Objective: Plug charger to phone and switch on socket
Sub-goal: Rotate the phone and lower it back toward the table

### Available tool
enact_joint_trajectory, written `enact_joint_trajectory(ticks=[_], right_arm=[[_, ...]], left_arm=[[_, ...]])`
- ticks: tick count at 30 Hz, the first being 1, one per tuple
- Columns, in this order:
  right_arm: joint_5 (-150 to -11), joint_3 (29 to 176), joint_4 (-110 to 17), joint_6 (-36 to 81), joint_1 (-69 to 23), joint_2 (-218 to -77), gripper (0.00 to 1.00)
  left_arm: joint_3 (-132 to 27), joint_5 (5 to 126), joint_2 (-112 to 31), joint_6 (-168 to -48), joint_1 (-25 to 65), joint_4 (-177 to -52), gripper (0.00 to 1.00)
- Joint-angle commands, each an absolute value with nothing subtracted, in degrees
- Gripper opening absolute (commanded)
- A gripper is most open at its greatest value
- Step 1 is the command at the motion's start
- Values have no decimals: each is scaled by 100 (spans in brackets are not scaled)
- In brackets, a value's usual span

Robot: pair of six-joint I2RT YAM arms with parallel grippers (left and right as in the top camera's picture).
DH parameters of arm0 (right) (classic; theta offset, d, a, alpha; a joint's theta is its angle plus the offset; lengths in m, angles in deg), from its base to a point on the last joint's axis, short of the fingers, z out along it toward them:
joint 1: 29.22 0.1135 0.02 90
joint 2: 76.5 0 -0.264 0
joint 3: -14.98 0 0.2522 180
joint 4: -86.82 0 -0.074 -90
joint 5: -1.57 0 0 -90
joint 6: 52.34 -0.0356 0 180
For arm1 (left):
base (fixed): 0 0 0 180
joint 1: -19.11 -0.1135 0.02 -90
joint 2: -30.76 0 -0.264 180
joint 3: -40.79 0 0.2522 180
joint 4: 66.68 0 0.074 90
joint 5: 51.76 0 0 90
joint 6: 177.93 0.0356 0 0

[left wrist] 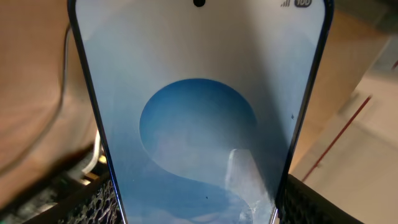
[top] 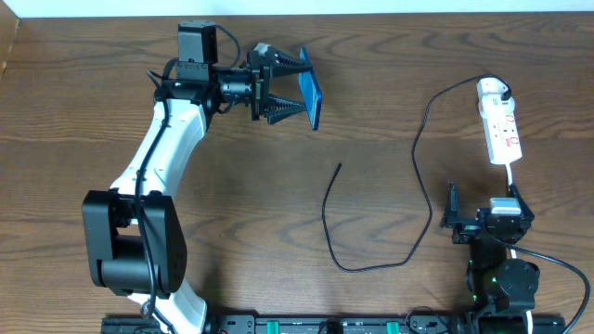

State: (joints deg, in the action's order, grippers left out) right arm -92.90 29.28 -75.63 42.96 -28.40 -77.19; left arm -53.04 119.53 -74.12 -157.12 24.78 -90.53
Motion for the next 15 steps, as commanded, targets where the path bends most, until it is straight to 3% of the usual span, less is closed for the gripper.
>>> enact_joint_trajectory(ticks=[1,15], right_arm=[[-9277,2906,-7556,4373,-2853,-7688,99],[-9274,2906,-7556,4373,-2853,-7688,99]], left_arm=[[-5398,12152,-7241,-14505,2465,-9016,7],[-5391,12117,-7241,-13436,2465,-9020,7]])
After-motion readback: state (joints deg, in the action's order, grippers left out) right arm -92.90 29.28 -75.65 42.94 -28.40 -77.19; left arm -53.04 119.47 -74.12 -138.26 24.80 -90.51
